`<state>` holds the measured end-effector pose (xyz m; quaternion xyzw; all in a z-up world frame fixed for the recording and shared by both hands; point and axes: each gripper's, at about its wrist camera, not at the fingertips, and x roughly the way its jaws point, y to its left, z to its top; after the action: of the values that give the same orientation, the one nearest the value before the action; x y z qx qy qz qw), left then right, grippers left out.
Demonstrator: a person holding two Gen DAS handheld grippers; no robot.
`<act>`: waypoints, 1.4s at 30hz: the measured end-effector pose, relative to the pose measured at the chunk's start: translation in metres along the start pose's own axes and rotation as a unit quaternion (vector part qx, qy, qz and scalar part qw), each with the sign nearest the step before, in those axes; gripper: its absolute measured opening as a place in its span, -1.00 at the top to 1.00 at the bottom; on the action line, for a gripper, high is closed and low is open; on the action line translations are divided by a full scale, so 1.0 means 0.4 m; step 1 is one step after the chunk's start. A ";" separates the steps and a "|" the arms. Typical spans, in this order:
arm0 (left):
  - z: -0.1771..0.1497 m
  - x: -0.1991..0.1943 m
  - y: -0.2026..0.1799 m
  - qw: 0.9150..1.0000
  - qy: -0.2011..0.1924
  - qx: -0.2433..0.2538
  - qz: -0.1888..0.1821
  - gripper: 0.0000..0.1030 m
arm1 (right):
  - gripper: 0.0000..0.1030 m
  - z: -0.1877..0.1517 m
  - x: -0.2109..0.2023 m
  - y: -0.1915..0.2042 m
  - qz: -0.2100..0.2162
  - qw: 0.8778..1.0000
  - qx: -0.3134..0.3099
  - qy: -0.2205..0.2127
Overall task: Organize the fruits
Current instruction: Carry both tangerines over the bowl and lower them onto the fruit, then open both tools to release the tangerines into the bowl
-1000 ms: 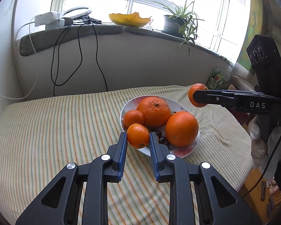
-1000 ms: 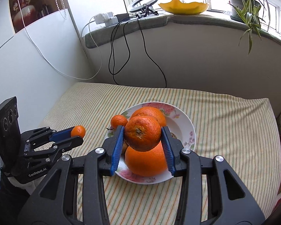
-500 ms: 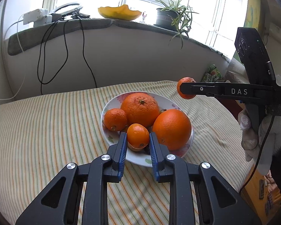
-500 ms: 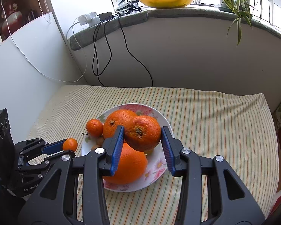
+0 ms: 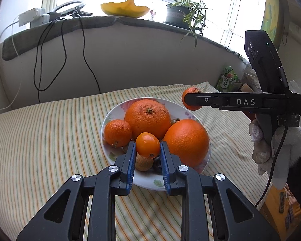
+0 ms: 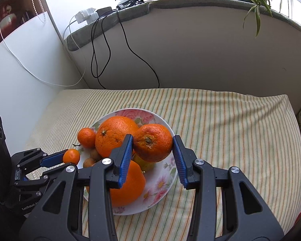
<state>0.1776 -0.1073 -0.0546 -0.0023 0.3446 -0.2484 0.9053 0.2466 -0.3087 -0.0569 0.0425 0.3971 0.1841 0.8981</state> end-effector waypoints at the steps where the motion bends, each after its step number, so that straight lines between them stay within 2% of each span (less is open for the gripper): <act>1: 0.002 0.002 0.000 1.000 0.000 0.000 0.000 0.57 | 0.19 0.000 0.004 -0.001 0.001 1.000 0.000 0.001; 19: 0.016 0.014 -0.017 1.000 -0.003 0.006 -0.003 0.56 | 0.18 0.001 0.019 0.002 -0.002 1.000 -0.002 0.004; 23: 0.014 0.012 -0.016 1.000 -0.004 0.006 -0.001 0.56 | -0.07 0.004 0.013 0.003 0.000 1.000 -0.003 -0.004; 34: 0.012 -0.001 -0.020 1.000 -0.008 0.007 0.002 0.55 | -0.08 0.000 -0.007 0.016 -0.003 1.000 -0.008 -0.011; 36: 0.012 -0.007 -0.022 1.000 -0.010 0.008 0.003 0.39 | -0.12 -0.002 -0.013 0.016 -0.005 1.000 -0.008 -0.013; 40: 0.014 -0.017 -0.026 1.000 -0.014 0.008 0.005 0.35 | -0.17 -0.006 -0.031 0.016 -0.010 1.000 -0.005 -0.021; 42: 0.013 -0.023 -0.027 1.000 -0.017 0.007 0.007 0.19 | -0.17 -0.008 -0.041 0.015 -0.012 1.000 -0.002 -0.025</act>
<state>0.1703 -0.1135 -0.0431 0.0024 0.3275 -0.2443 0.9127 0.2324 -0.3094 -0.0465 0.0401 0.3750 0.1735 0.9098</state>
